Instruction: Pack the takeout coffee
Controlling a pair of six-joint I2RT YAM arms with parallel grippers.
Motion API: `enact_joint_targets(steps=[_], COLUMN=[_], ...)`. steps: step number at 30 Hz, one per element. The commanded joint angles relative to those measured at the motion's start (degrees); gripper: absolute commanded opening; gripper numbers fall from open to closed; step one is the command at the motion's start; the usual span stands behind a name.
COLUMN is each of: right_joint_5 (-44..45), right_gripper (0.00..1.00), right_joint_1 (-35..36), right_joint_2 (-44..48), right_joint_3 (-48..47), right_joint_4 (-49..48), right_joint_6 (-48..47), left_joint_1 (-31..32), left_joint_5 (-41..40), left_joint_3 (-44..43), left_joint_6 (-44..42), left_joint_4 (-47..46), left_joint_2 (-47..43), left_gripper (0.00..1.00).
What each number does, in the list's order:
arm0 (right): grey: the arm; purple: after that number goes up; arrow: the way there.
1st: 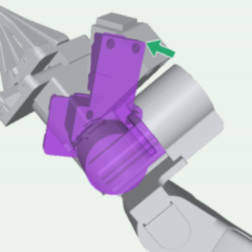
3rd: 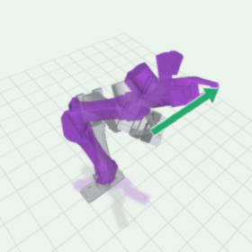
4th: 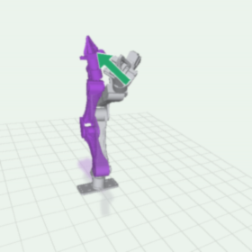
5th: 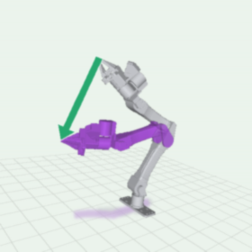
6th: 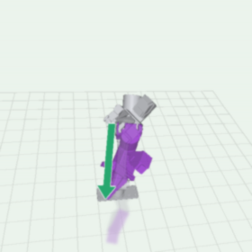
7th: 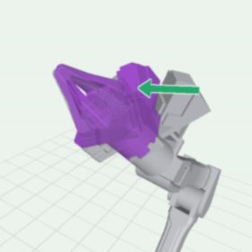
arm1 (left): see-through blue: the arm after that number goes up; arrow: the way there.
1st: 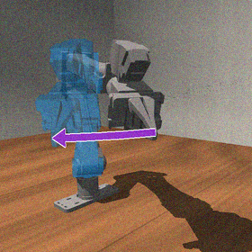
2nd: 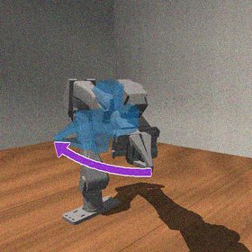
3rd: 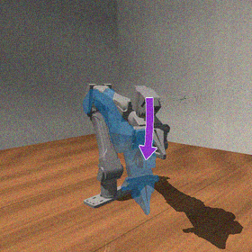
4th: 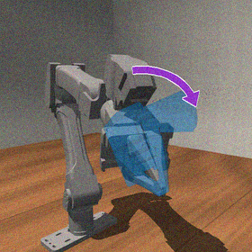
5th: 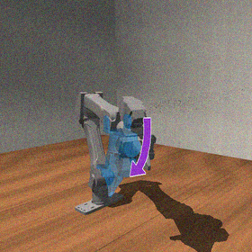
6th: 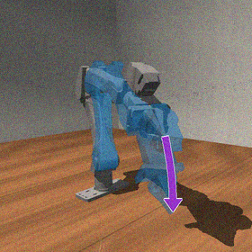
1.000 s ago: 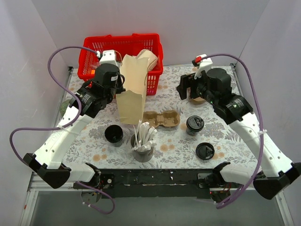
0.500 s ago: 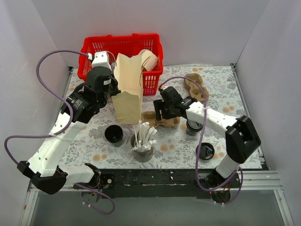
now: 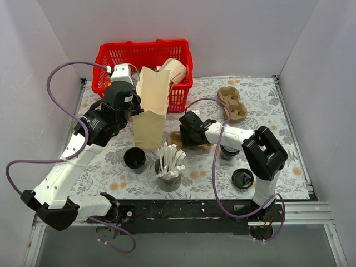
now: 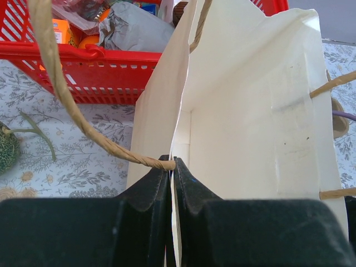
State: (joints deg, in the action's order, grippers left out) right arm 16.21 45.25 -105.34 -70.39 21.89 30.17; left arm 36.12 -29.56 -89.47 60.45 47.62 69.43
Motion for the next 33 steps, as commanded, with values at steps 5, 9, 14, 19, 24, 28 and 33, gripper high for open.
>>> enact_joint_targets(steps=[5,9,14,19,24,28,33], right_joint_5=[8.4,8.2,9.8,11.0,11.0,7.5,1.8], right_gripper=[0.61,0.55,0.52,0.51,0.50,0.49,0.48], right_joint_1=[0.8,0.8,0.3,-3.4,-8.9,-16.4,-19.9], right_joint_2=[-2.9,0.2,6.9,15.9,25.2,31.9,39.2], right_joint_3=[-1.2,-0.6,0.0,1.0,1.8,1.7,-0.9], right_joint_4=[-6.2,-7.6,-8.0,-7.6,-8.2,-11.1,-13.7], right_joint_6=[0.3,-1.9,-5.2,-7.3,-11.6,-17.1,-26.8], left_joint_1=[-0.3,-0.3,-0.3,-0.3,-0.3,-0.3,-0.3], left_joint_5=[1.6,2.5,4.2,5.7,9.3,15.4,28.0], left_joint_3=[0.9,1.0,0.8,0.7,0.7,2.9,4.6], left_joint_6=[-0.3,-0.2,0.1,0.5,-0.3,-3.1,-4.1], left_joint_4=[-2.1,-2.4,-2.8,-3.5,-5.6,-10.9,-18.1], left_joint_2=[-2.1,-1.7,-1.1,-1.0,0.1,1.2,4.0], left_gripper=[0.07,0.08,0.08,0.08,0.09,0.09,0.09])
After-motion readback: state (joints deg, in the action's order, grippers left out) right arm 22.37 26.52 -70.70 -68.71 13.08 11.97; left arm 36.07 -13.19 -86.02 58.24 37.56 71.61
